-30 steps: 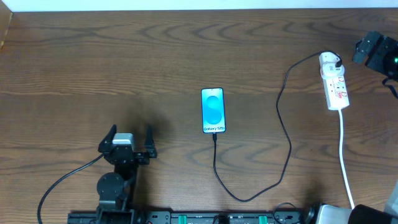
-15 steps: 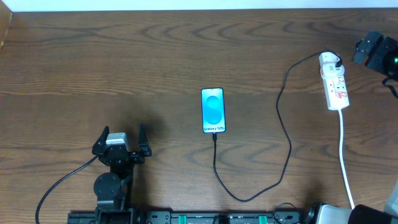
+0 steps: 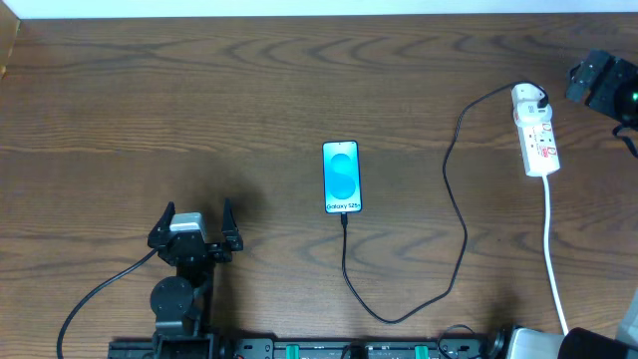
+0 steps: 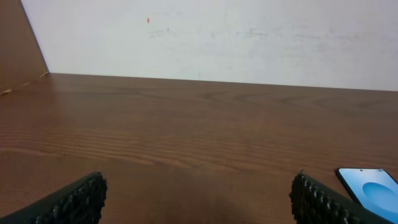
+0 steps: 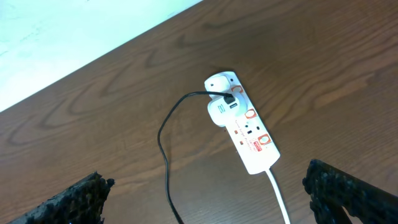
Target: Plug charger to phone and switch on socket
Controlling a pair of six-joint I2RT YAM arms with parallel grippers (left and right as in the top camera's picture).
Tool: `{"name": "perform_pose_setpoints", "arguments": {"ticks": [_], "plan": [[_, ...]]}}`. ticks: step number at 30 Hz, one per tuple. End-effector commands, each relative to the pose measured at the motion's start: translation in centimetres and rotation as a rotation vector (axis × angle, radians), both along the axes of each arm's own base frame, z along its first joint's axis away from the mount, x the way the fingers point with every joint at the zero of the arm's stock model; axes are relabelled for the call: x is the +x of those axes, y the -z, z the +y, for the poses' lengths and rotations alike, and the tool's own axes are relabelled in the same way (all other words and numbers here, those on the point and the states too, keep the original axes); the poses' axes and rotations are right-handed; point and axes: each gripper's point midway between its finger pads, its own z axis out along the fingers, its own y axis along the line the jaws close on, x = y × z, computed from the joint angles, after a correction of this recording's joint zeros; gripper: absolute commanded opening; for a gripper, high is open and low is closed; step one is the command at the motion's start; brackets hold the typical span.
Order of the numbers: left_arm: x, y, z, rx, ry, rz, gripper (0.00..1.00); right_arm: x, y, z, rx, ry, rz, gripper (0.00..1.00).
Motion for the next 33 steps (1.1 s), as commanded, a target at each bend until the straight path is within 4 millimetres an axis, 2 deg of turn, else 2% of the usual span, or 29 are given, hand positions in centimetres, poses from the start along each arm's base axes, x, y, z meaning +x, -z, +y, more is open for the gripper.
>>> {"name": "perform_pose_setpoints", "arguments": {"ticks": [1, 7, 10, 12, 18, 21, 25, 29, 33], "plan": [[-0.2, 1.7, 0.7, 0.020, -0.035, 0.055, 0.94, -0.1, -0.3, 0.5, -0.002, -0.004, -0.005, 0.99], [-0.2, 1.7, 0.7, 0.020, -0.035, 0.055, 0.94, -0.1, -0.3, 0.5, -0.002, -0.004, -0.005, 0.99], [-0.2, 1.7, 0.7, 0.020, -0.035, 0.055, 0.94, -0.5, -0.2, -1.2, -0.090, 0.045, 0.019, 0.99], [-0.2, 1.7, 0.7, 0.020, -0.035, 0.055, 0.94, -0.6, -0.2, -1.3, -0.096, 0.051, 0.020, 0.99], [-0.2, 1.7, 0.7, 0.020, -0.035, 0.055, 0.94, -1.7, -1.8, -1.9, -0.144, 0.090, -0.012, 0.99], [-0.2, 1.7, 0.7, 0.020, -0.035, 0.055, 0.95, -2.0, -3.1, -1.3, -0.140, 0.086, -0.079, 0.99], [-0.2, 1.7, 0.7, 0.020, -0.035, 0.055, 0.95, -1.6, -3.5, 0.1, -0.157, 0.050, -0.178, 0.99], [-0.2, 1.7, 0.7, 0.020, -0.035, 0.055, 0.94, -1.5, -0.7, 2.0, -0.167, 0.005, -0.246, 0.99], [-0.2, 1.7, 0.7, 0.020, -0.035, 0.055, 0.94, -2.0, 4.1, 2.9, -0.157, -0.023, -0.266, 0.99]]}}
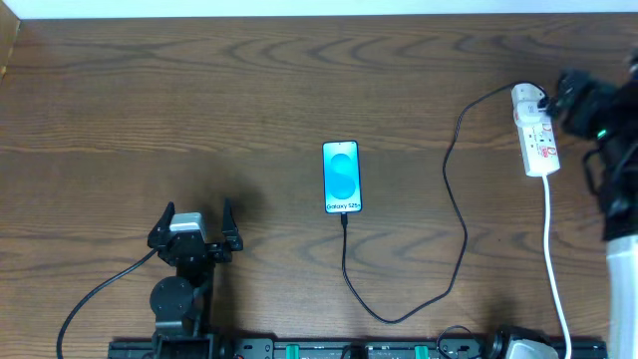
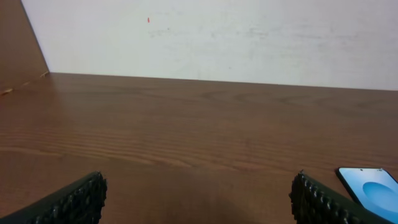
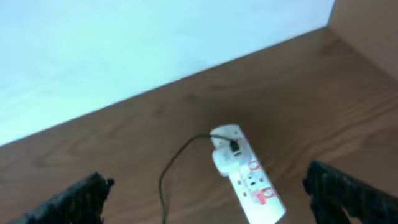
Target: Plug charger to phone and switch on socket
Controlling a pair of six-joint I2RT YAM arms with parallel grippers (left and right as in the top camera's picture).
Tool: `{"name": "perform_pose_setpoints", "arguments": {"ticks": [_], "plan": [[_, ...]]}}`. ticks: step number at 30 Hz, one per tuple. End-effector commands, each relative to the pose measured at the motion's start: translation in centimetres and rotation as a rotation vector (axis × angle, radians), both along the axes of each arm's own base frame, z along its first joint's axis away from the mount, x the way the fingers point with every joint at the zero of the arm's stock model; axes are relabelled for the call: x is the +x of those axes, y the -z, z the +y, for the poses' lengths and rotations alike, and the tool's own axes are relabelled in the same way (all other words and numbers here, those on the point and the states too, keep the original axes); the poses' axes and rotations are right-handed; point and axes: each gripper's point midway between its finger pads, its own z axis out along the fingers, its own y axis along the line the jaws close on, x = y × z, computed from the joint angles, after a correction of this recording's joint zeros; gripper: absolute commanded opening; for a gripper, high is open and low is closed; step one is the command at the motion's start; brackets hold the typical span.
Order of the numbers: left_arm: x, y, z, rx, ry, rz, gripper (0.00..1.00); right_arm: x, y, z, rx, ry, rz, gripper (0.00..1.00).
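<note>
A phone (image 1: 341,178) with a lit blue screen lies face up at the table's middle. A black cable (image 1: 451,199) runs from the phone's near end round to a white charger (image 1: 531,101) in the white power strip (image 1: 536,132) at the right. My right gripper (image 1: 570,95) hangs open just right of the strip's far end; the right wrist view shows the power strip (image 3: 245,183) between its spread fingers (image 3: 345,190). At the front left my left gripper (image 1: 195,227) rests open with bare wood between its fingers (image 2: 323,202); the phone's corner (image 2: 372,188) shows at the right.
The strip's white lead (image 1: 554,259) runs down the right side to the table's front edge. A pale wall (image 2: 211,37) bounds the far side of the table. A wooden panel (image 2: 22,46) stands at the far left corner.
My right gripper has moved left and nearer, from the far right edge to just beside the strip's far end. The strip sits lower and smaller in the right wrist view. The left arm is unmoved.
</note>
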Motion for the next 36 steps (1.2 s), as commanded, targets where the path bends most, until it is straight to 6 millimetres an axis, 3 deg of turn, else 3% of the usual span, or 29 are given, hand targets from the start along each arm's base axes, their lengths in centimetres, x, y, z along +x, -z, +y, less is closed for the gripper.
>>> {"name": "perform_pose_setpoints", "arguments": {"ticks": [1, 7, 12, 17, 24, 31, 36], "plan": [[-0.1, 1.7, 0.7, 0.020, -0.034, 0.054, 0.94, -0.9, 5.0, 1.1, 0.021, -0.039, 0.023, 0.99], [-0.1, 1.7, 0.7, 0.020, -0.034, 0.054, 0.94, -2.6, 9.4, 2.6, 0.024, -0.097, -0.125, 0.99], [-0.1, 1.7, 0.7, 0.020, -0.034, 0.054, 0.94, -5.8, 12.6, 3.2, 0.015, -0.093, -0.220, 0.99], [-0.1, 1.7, 0.7, 0.020, -0.034, 0.054, 0.94, -8.4, 14.4, 3.7, -0.001, -0.095, -0.283, 0.99], [-0.1, 1.7, 0.7, 0.020, -0.034, 0.054, 0.94, -10.7, 15.8, 4.1, -0.023, -0.093, -0.369, 0.99], [-0.1, 1.7, 0.7, 0.020, -0.035, 0.054, 0.95, -12.1, 15.8, 2.6, -0.061, 0.002, -0.373, 0.99], [-0.1, 1.7, 0.7, 0.020, -0.034, 0.054, 0.94, -12.3, 15.0, 2.6, -0.166, -0.023, -0.389, 0.99]]}}
